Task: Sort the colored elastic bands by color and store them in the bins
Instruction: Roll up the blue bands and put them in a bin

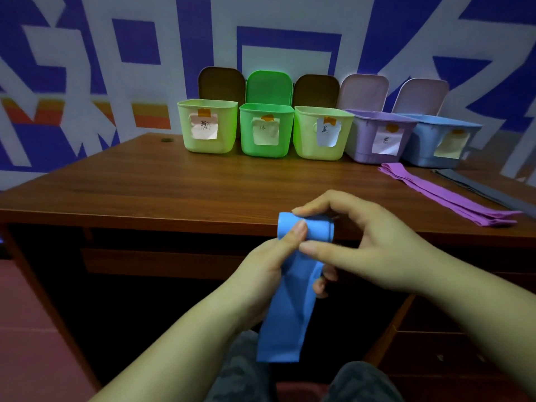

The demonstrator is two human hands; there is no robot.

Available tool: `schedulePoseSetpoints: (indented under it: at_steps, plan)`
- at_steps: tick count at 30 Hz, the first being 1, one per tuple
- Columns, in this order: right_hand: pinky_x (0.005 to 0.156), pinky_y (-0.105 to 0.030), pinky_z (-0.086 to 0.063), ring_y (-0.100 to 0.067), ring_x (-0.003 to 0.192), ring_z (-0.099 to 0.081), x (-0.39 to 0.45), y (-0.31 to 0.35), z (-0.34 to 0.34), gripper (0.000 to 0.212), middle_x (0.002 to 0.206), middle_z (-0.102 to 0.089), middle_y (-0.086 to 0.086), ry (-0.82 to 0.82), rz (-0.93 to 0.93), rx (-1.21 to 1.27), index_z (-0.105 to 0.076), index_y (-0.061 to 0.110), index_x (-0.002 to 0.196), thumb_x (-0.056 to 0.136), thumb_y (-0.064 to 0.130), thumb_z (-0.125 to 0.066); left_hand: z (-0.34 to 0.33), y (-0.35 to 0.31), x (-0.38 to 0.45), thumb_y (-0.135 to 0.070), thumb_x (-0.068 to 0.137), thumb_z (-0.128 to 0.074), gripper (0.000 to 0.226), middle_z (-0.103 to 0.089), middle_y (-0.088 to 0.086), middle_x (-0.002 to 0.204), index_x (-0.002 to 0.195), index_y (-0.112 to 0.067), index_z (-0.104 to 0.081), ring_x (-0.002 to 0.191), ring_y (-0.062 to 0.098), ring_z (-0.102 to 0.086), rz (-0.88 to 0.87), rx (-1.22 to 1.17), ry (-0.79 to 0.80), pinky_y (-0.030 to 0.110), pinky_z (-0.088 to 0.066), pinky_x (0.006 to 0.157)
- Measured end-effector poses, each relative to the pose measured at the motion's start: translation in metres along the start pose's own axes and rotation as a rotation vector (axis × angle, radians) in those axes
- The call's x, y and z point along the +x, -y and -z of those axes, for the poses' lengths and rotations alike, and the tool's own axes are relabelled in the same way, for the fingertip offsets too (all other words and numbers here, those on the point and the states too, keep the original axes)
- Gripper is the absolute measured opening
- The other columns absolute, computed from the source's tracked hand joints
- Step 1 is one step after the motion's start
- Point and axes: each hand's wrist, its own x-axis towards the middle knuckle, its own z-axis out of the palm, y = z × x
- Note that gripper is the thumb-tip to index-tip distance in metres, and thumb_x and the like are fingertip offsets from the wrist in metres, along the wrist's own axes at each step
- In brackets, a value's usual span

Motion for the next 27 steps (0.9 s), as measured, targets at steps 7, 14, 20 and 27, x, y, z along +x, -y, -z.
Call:
schedulePoseSetpoints:
  at_steps: [7, 14, 20, 27]
  plan:
    - [0.069, -0.022, -0.050, -0.018, 0.064, -0.066, 0.007, -0.003, 0.004, 0.029, 0.082, -0.071, -0.002, -0.019, 0.041, -0.294, -0.063, 0.033, 0.106, 0.080, 0.048, -0.064, 0.012, -0.001, -0.003, -0.059, 0.059, -0.078, 0.080, -0.067, 0.020, 0.093, 0.115, -0.004, -0.064, 0.077, 0.028, -0.067, 0.063, -0.203, 0.166, 0.034, -0.055, 0.074]
    - [0.085, -0.019, -0.049, 0.004, 0.095, -0.062, 0.013, -0.004, 0.005, 0.027, 0.101, -0.067, 0.021, -0.138, 0.090, -0.298, -0.063, 0.031, 0.103, 0.078, 0.040, -0.058, 0.002, 0.014, -0.008, -0.011, 0.081, -0.064, 0.026, -0.073, 0.011, 0.093, 0.104, 0.001, -0.065, 0.081, 0.017, -0.071, -0.014, -0.003, -0.045, 0.024, -0.055, 0.071]
    - [0.078, -0.008, -0.045, -0.001, 0.082, -0.065, 0.009, -0.007, 0.004, 0.023, 0.094, -0.067, 0.018, -0.161, 0.162, -0.350, -0.058, 0.034, 0.099, 0.081, 0.025, -0.068, 0.002, 0.008, -0.008, -0.009, 0.082, -0.058, 0.013, -0.065, 0.010, 0.072, 0.086, -0.002, -0.067, 0.059, 0.017, -0.059, 0.025, -0.056, -0.012, 0.025, -0.051, 0.058]
    - [0.072, -0.012, -0.048, -0.001, 0.085, -0.059, 0.003, -0.022, -0.011, 0.027, 0.102, -0.056, 0.008, -0.099, 0.281, -0.540, -0.055, 0.030, 0.101, 0.079, 0.020, -0.067, 0.001, 0.010, -0.008, -0.069, 0.066, -0.066, 0.069, -0.057, 0.012, 0.064, 0.084, -0.003, -0.066, 0.056, 0.020, -0.053, 0.025, -0.116, -0.056, 0.026, -0.047, 0.057]
